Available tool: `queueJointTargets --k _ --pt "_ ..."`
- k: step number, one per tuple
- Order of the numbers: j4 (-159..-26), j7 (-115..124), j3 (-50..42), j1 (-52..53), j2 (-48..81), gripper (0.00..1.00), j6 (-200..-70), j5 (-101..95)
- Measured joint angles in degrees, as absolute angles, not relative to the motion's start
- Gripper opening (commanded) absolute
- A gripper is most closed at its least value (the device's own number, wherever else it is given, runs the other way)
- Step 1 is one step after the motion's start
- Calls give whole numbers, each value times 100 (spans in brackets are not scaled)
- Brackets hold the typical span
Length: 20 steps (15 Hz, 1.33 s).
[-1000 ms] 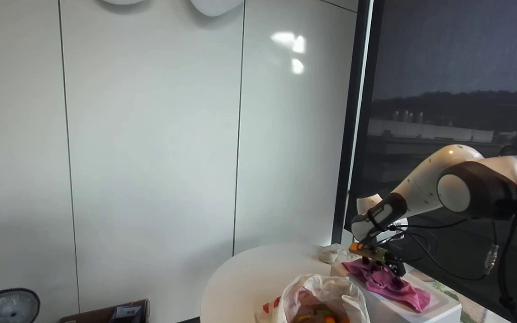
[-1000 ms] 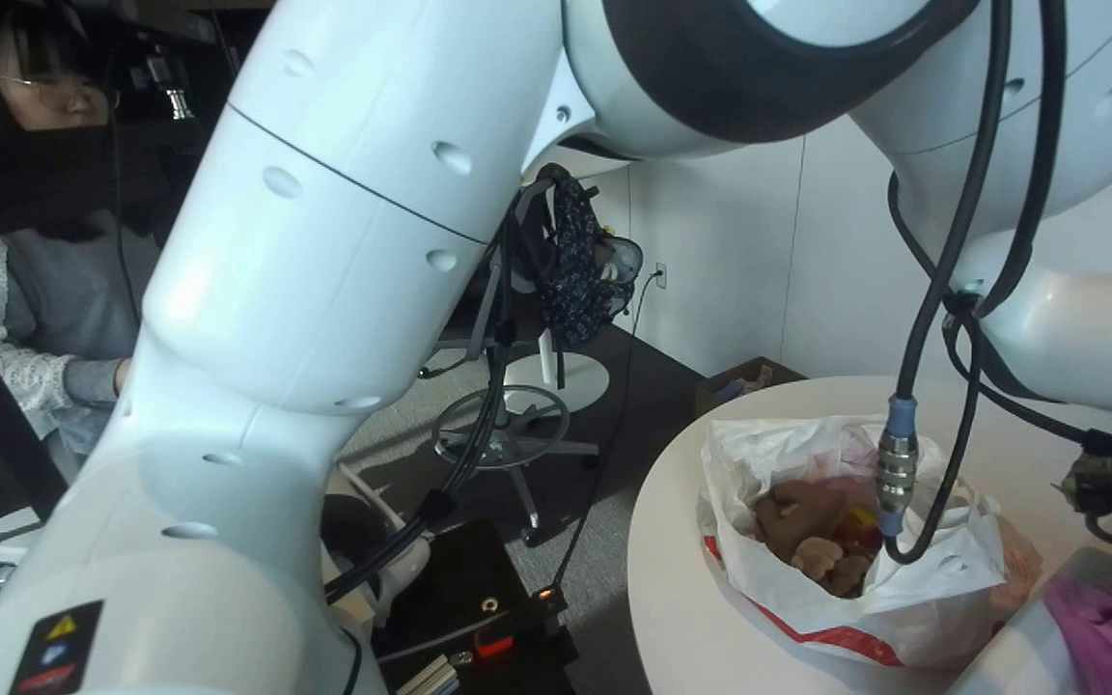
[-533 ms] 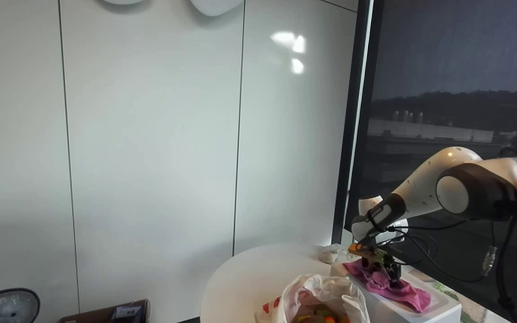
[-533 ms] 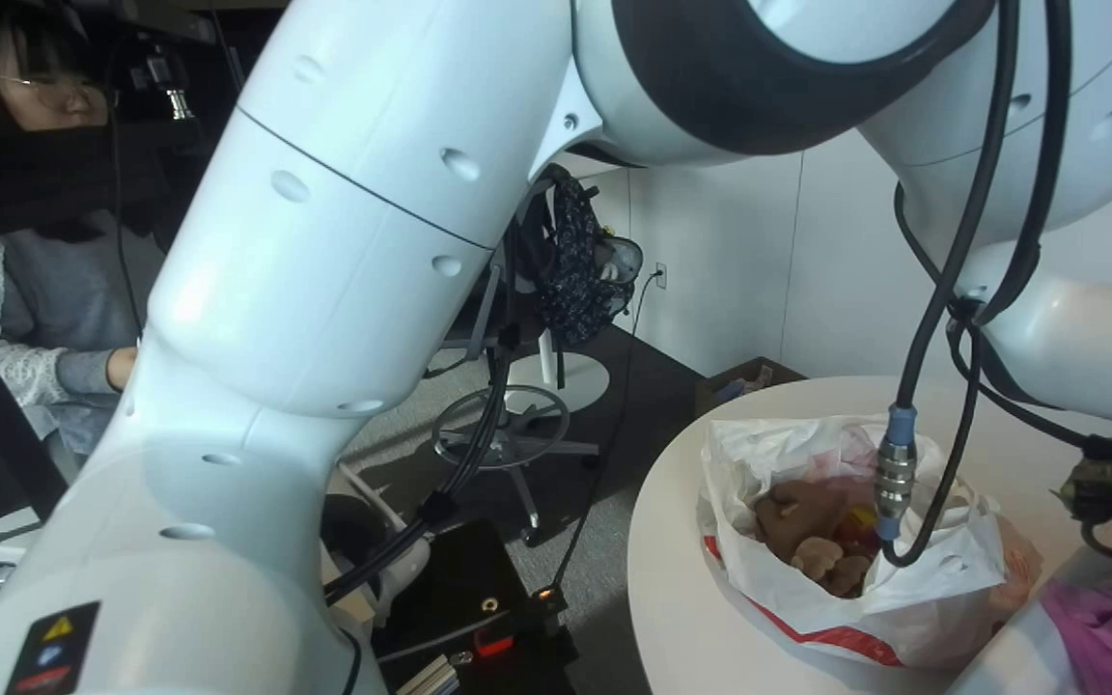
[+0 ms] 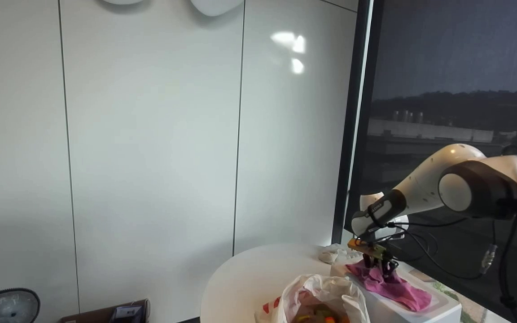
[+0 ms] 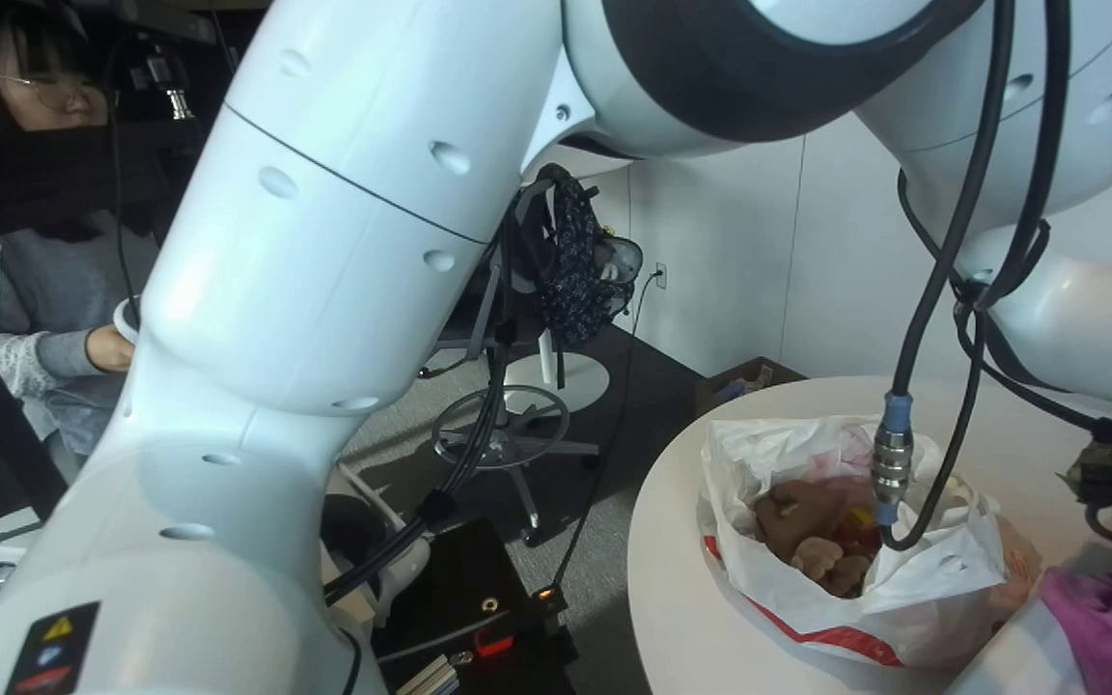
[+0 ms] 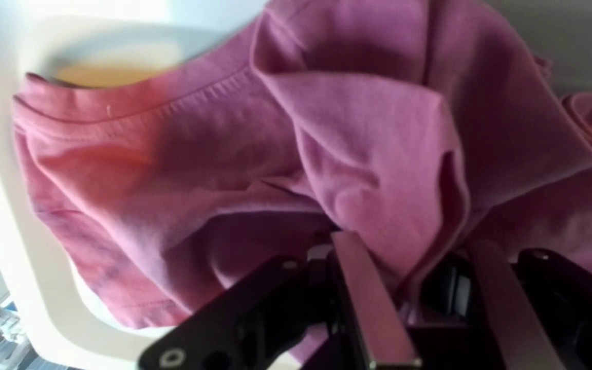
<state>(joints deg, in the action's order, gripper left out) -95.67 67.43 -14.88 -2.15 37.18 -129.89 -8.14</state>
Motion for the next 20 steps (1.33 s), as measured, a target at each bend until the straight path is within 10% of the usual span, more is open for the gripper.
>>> queueJointTargets --k 20 --pt "-11165 3897 -809 -527 303 4 -12812 1356"
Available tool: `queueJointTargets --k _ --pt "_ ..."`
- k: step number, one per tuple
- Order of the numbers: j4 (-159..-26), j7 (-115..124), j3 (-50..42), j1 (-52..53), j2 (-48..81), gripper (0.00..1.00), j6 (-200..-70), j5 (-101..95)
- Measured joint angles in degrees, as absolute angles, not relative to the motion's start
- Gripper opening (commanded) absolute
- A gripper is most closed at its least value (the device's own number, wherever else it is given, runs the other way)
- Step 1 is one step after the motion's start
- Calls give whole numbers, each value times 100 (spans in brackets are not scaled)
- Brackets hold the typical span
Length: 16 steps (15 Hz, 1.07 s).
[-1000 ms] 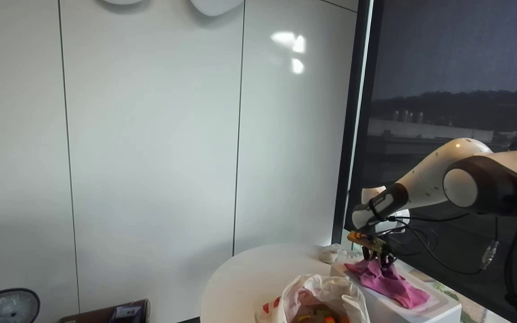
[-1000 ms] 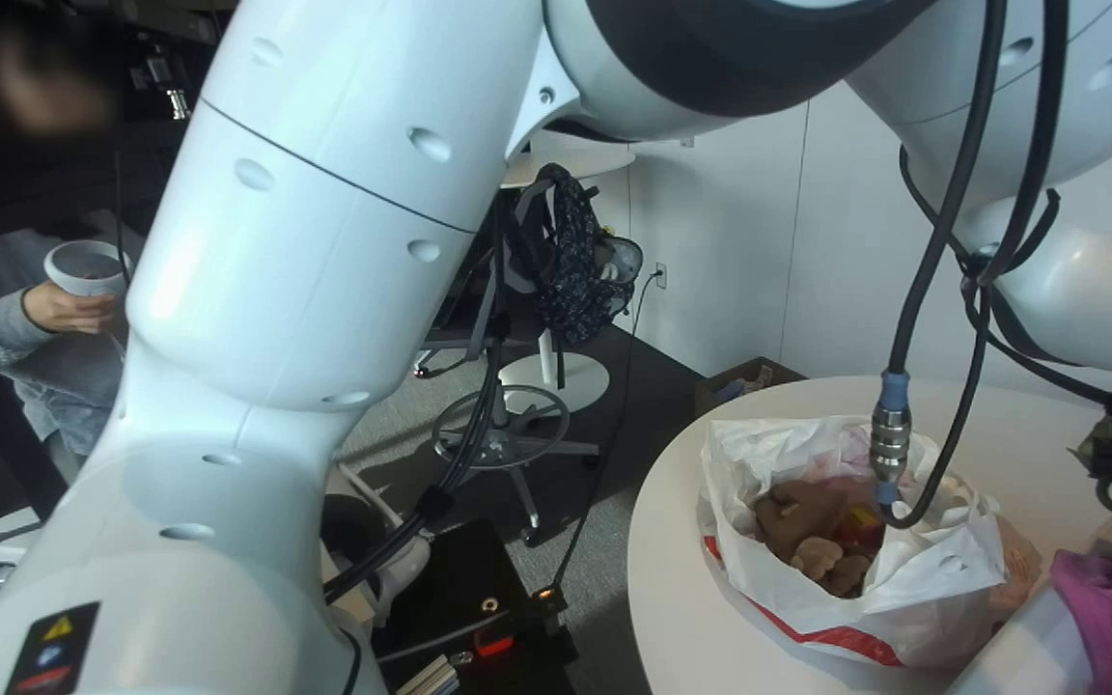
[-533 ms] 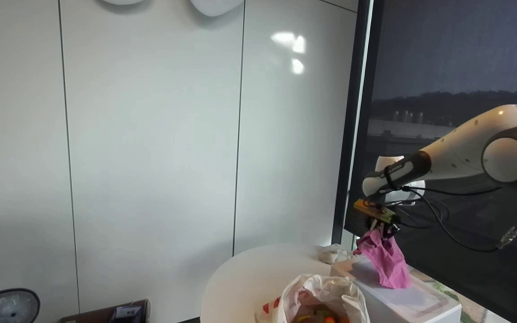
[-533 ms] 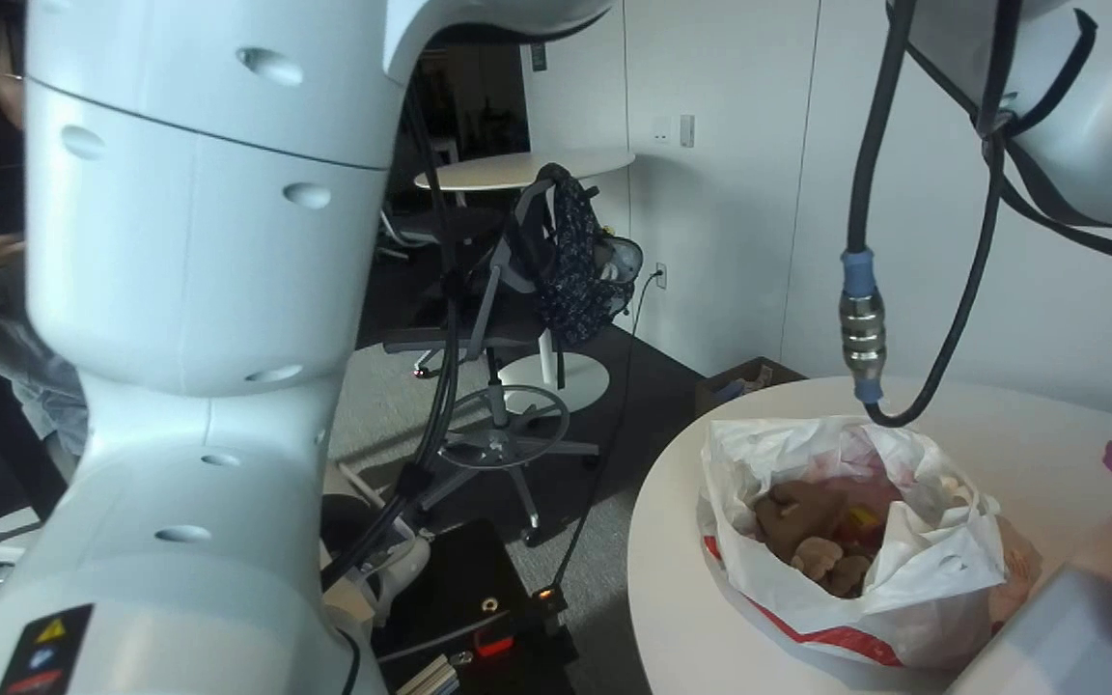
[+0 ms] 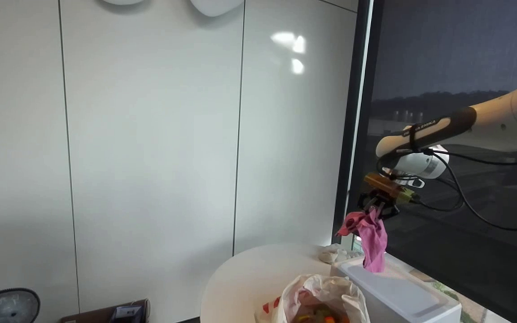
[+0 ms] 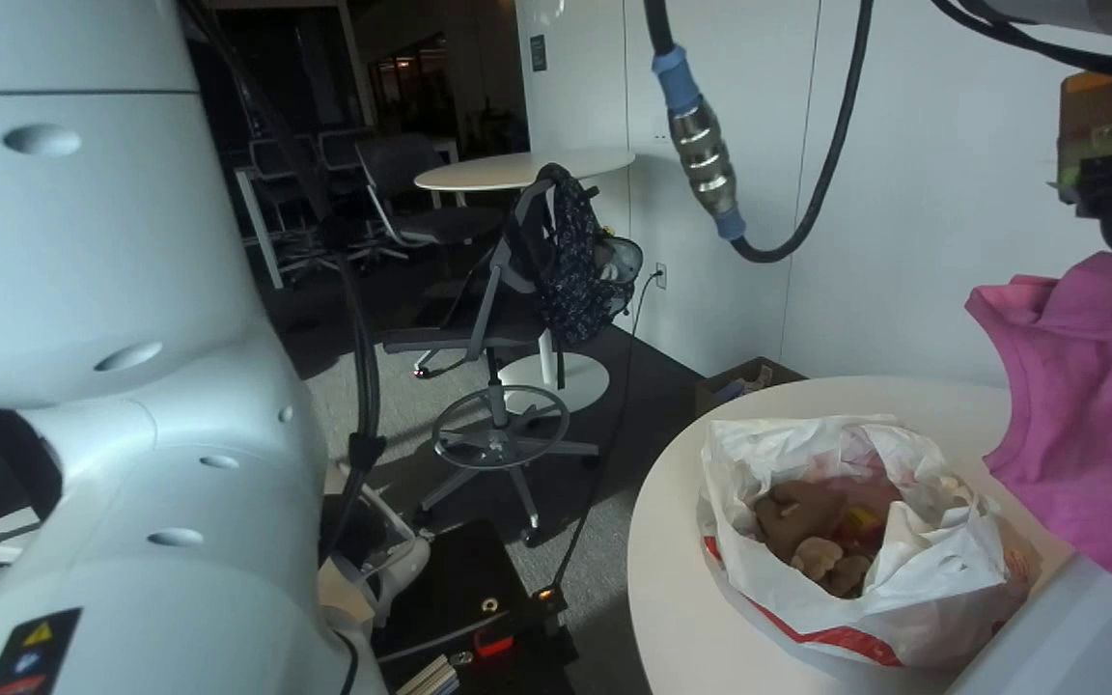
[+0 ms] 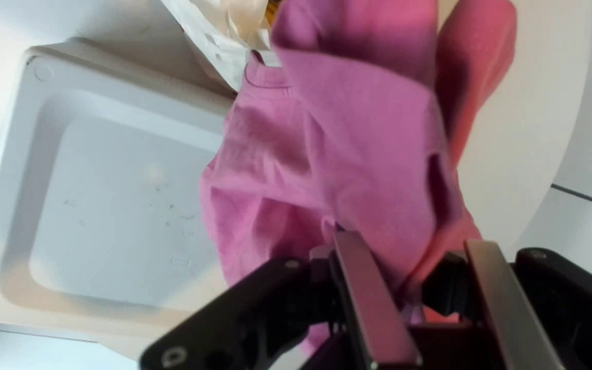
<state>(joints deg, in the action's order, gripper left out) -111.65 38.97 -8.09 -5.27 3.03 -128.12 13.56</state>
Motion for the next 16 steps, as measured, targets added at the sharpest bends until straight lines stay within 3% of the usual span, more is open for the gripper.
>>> queueJointTargets --k 5,16 --pt "-11997 2503 -436 -365 -172 4 -12700 2352" --pt "-12777 567 184 190 245 4 -13545 4405"
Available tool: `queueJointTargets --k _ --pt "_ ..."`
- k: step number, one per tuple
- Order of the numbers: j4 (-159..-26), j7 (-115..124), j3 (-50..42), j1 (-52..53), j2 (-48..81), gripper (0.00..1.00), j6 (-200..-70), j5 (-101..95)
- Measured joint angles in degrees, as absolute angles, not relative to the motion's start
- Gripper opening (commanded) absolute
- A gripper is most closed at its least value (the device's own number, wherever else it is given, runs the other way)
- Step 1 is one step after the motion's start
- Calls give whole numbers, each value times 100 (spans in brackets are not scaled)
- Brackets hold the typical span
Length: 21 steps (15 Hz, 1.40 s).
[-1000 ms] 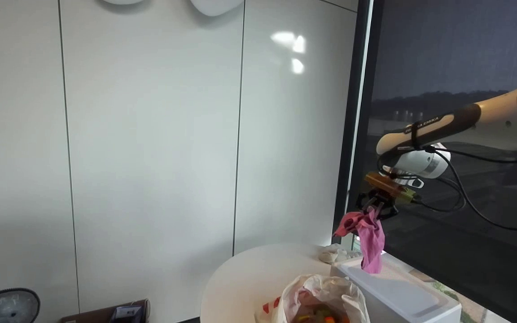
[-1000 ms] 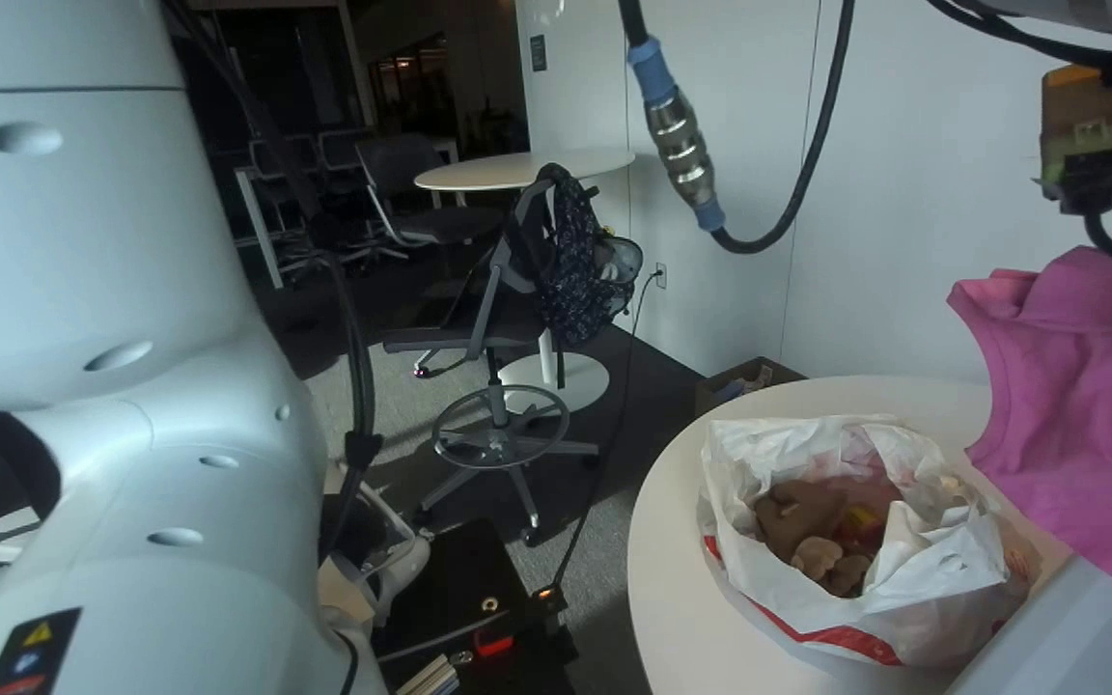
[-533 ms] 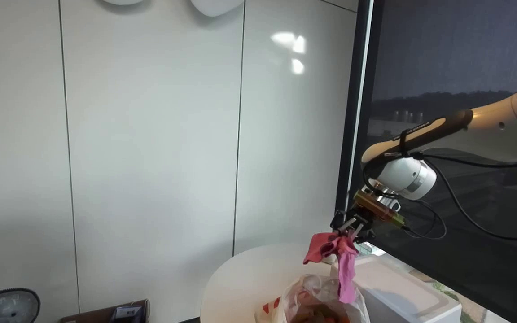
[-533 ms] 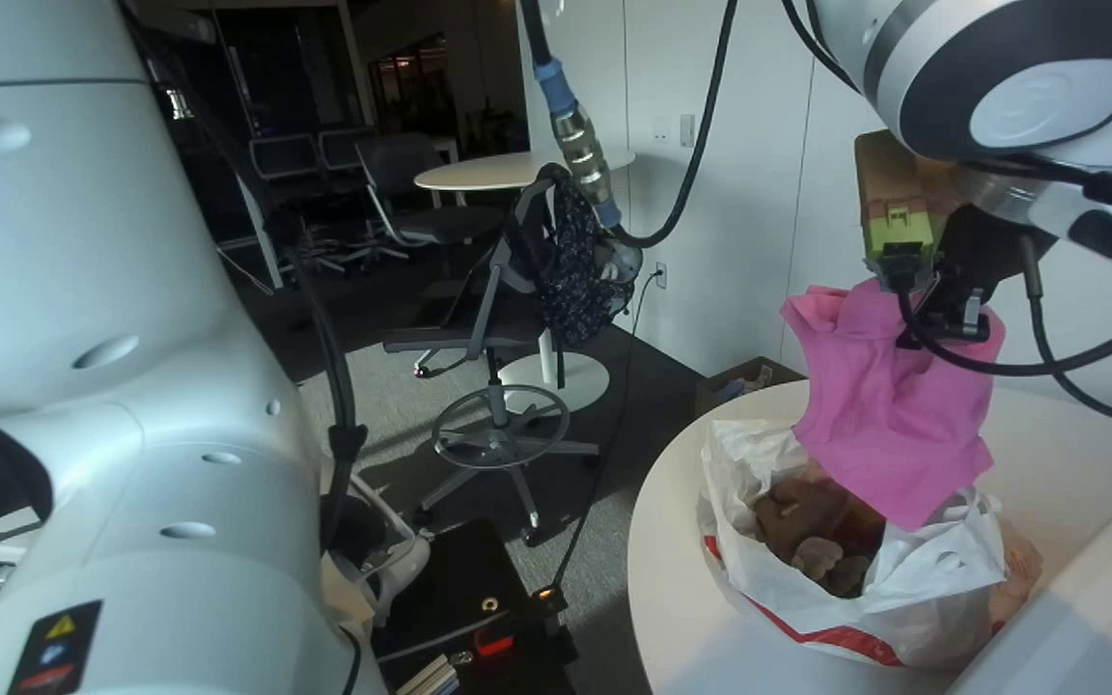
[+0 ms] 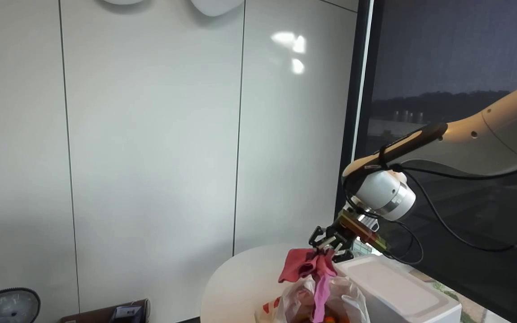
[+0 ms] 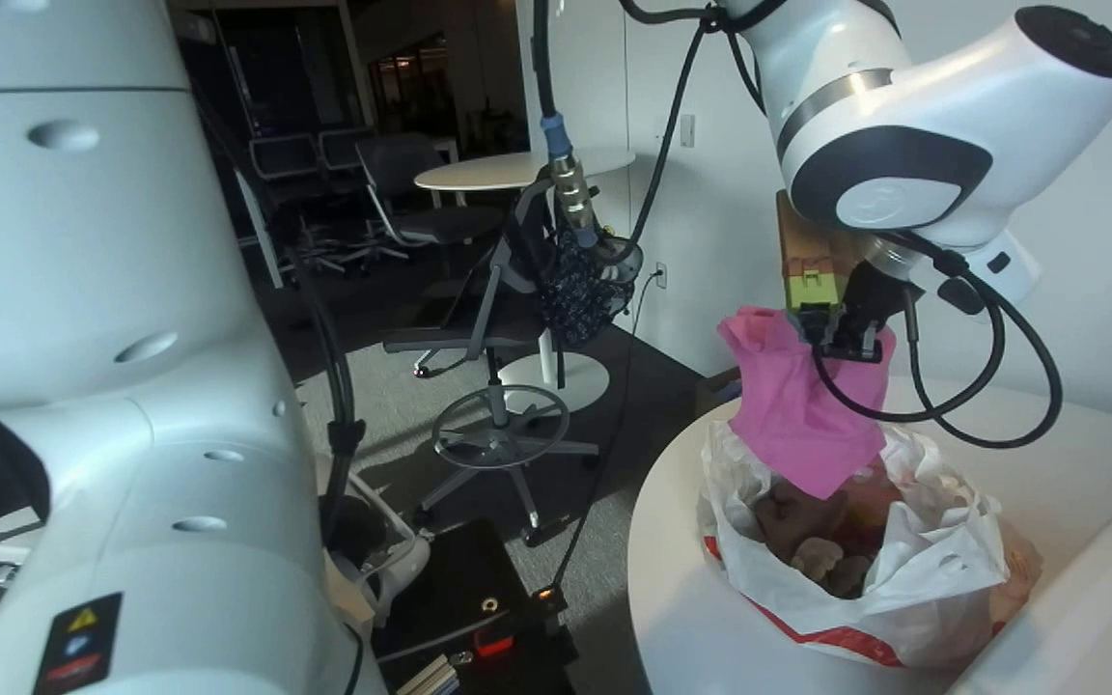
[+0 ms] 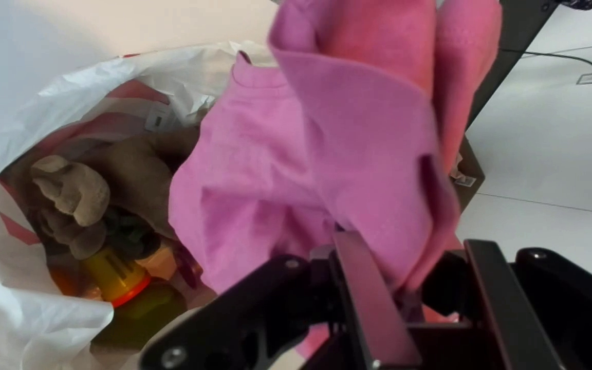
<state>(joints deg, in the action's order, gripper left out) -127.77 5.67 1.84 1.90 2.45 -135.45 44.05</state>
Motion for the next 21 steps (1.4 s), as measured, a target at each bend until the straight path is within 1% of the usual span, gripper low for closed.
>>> queueJointTargets --k 8,15,21 --pt "-12782 197 74 9 1041 4 -14310 4351" --pt "-12864 207 -60 -164 1088 4 -13934 3806" --pt "-12886 316 29 -134 1442 4 -13881 3344"
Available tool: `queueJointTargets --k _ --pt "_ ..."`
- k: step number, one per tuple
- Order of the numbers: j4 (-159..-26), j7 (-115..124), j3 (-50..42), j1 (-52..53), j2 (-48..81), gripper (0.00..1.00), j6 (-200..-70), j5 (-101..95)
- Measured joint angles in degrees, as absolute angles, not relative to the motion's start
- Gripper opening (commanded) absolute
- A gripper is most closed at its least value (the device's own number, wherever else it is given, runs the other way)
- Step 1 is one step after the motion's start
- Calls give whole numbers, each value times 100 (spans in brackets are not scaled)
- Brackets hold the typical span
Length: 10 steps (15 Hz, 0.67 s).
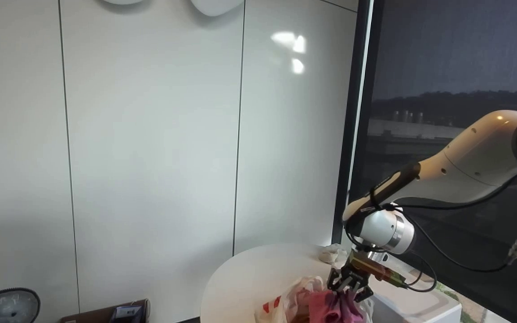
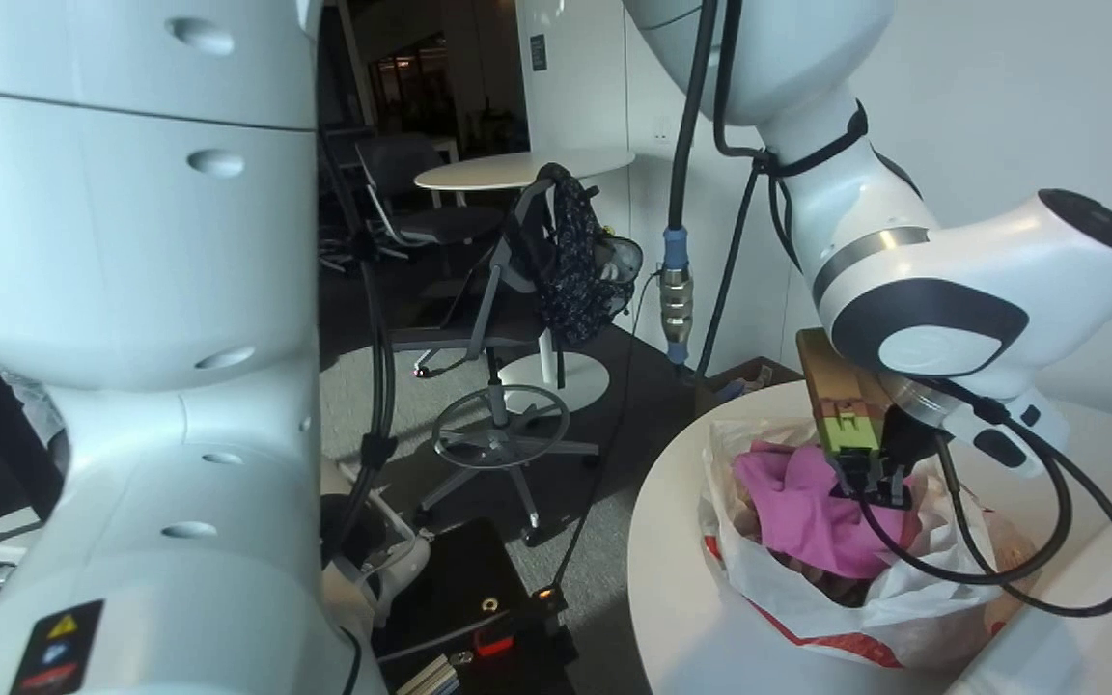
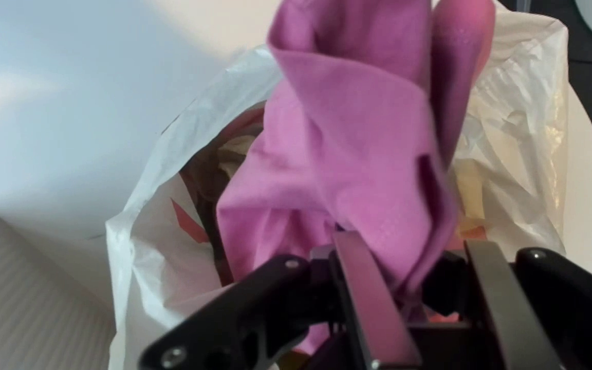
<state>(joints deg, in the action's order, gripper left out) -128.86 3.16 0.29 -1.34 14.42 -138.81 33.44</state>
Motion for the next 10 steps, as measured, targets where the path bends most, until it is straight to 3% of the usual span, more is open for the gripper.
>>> queueJointTargets --k 10 --pt "-12614 412 383 226 1919 4 -14988 2994"
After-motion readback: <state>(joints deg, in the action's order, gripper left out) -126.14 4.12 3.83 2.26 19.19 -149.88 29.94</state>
